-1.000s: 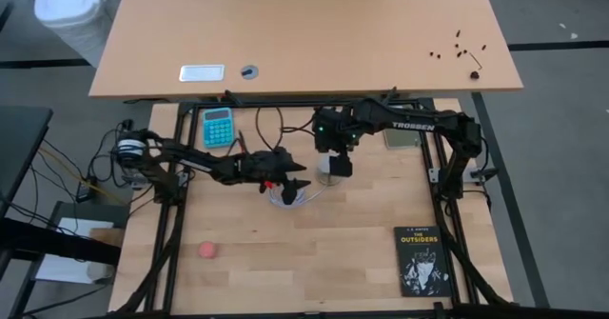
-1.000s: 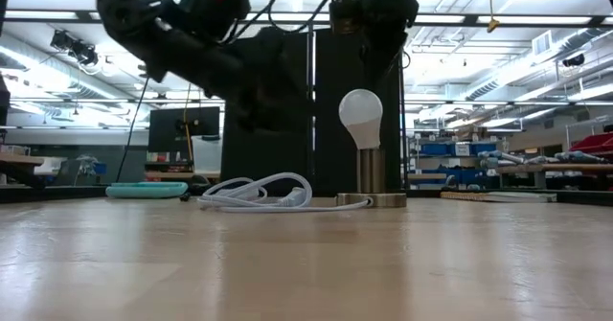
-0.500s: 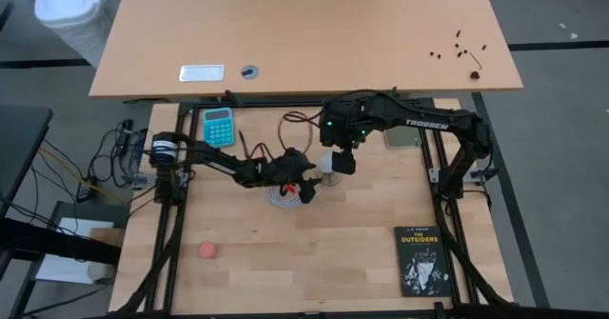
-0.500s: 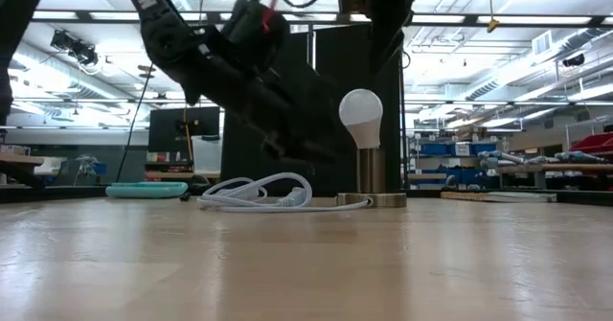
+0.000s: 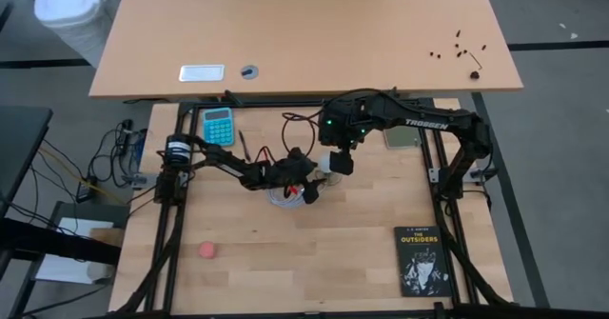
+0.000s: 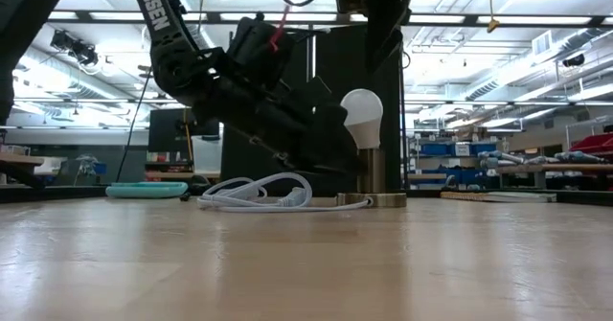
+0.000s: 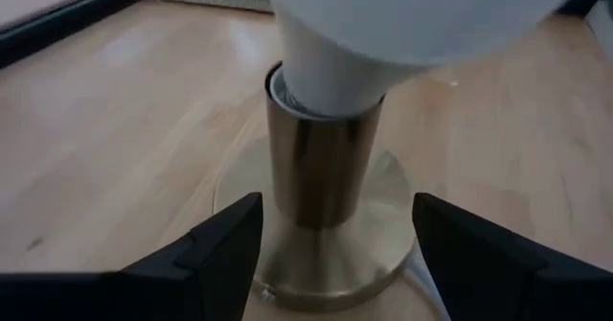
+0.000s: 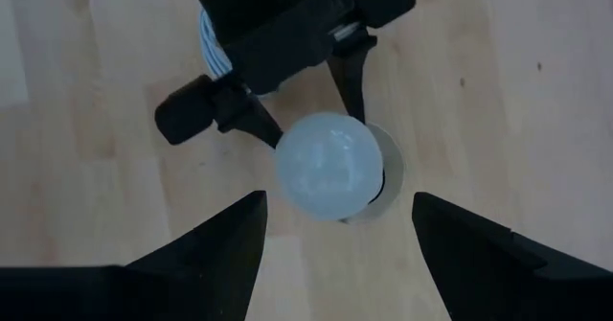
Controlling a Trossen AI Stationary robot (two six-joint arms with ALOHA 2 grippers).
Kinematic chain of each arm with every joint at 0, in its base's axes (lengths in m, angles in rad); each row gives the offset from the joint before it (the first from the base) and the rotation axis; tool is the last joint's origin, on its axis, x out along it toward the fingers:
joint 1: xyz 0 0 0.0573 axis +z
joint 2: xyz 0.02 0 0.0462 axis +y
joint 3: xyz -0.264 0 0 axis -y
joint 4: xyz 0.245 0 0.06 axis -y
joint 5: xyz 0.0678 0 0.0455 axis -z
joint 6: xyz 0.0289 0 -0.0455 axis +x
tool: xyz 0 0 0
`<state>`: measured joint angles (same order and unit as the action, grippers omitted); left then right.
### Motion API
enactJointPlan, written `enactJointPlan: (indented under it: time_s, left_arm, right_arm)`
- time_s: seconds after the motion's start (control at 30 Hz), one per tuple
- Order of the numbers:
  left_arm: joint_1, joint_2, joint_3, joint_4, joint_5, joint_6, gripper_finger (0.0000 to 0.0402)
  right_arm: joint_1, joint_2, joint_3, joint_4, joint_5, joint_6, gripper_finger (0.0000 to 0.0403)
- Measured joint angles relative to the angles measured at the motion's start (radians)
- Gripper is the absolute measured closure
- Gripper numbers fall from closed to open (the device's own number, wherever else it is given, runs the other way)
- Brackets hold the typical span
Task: Screw lightbulb
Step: Insert the white lightbulb into the desk lamp
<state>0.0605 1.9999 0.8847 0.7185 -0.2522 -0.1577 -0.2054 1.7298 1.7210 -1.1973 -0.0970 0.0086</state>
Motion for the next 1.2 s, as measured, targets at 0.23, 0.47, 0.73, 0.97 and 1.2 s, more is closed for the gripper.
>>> enactJointPlan:
  time_s: [0.23, 0.47, 0.73, 0.97, 1.2]
  left_arm:
    - [0.003, 0.016, 0.031, 0.015, 0.002, 0.07, 0.0128]
    - [0.012, 0.073, 0.094, 0.057, -0.013, 0.07, 0.0123]
    - [0.012, 0.086, 0.132, 0.046, -0.058, 0.097, 0.0135]
    - [0.012, 0.086, 0.131, -0.011, -0.067, 0.074, 0.0182]
    - [0.012, 0.086, 0.131, -0.015, -0.067, 0.057, 0.0207]
  right_arm:
    - [0.0, 0.0, 0.0, 0.017, -0.01, 0.0, 0.0131]
    - [-0.001, 0.001, 0.0, 0.024, -0.017, 0.018, 0.0131]
    - [-0.005, -0.004, 0.0, 0.027, -0.032, 0.034, 0.0131]
    - [-0.012, -0.034, 0.0, -0.038, -0.085, -0.037, 0.0135]
    - [0.046, -0.033, -0.025, -0.001, -0.044, -0.116, 0.0133]
